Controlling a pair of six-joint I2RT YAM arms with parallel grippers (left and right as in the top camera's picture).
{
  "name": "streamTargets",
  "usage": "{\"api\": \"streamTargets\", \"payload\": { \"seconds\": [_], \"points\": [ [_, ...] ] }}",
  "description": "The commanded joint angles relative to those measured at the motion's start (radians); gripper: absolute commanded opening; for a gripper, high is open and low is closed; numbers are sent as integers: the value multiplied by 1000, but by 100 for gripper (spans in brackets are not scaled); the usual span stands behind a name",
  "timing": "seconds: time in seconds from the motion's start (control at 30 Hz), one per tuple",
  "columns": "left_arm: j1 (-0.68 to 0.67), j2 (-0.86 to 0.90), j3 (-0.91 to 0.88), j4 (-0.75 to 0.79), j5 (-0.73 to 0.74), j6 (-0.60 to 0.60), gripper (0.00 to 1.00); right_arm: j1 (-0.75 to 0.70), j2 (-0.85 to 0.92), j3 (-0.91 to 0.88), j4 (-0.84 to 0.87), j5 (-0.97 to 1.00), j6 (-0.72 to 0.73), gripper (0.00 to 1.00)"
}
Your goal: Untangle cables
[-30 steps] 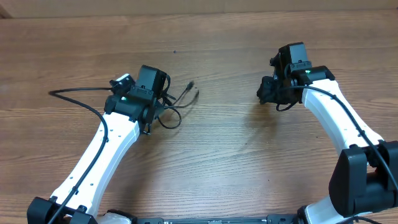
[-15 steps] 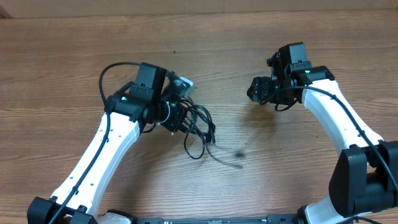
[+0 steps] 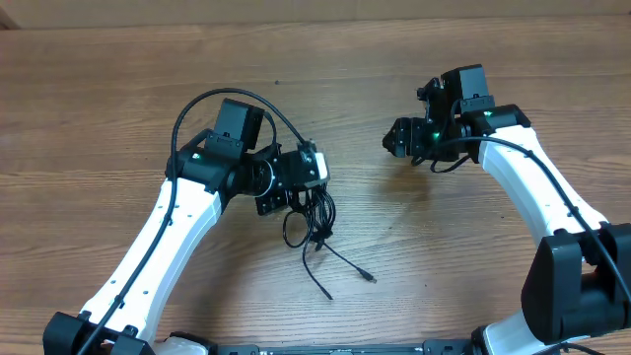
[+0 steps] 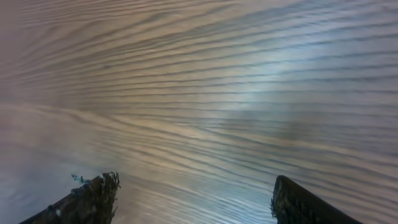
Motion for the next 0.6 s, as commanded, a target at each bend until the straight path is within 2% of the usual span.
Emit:
{"api": "streamTargets", "payload": {
  "seconds": [0.0, 0.27, 0.57],
  "points": [
    [-6, -15, 19, 19, 15, 137, 4, 0, -10, -4, 26, -167, -43, 79],
    [-6, -15, 19, 82, 16, 152, 4, 0, -10, -4, 40, -243, -43, 79],
    [-7, -15, 19, 181, -21, 151, 4, 0, -10, -4, 109, -522, -42, 79]
  ]
}}
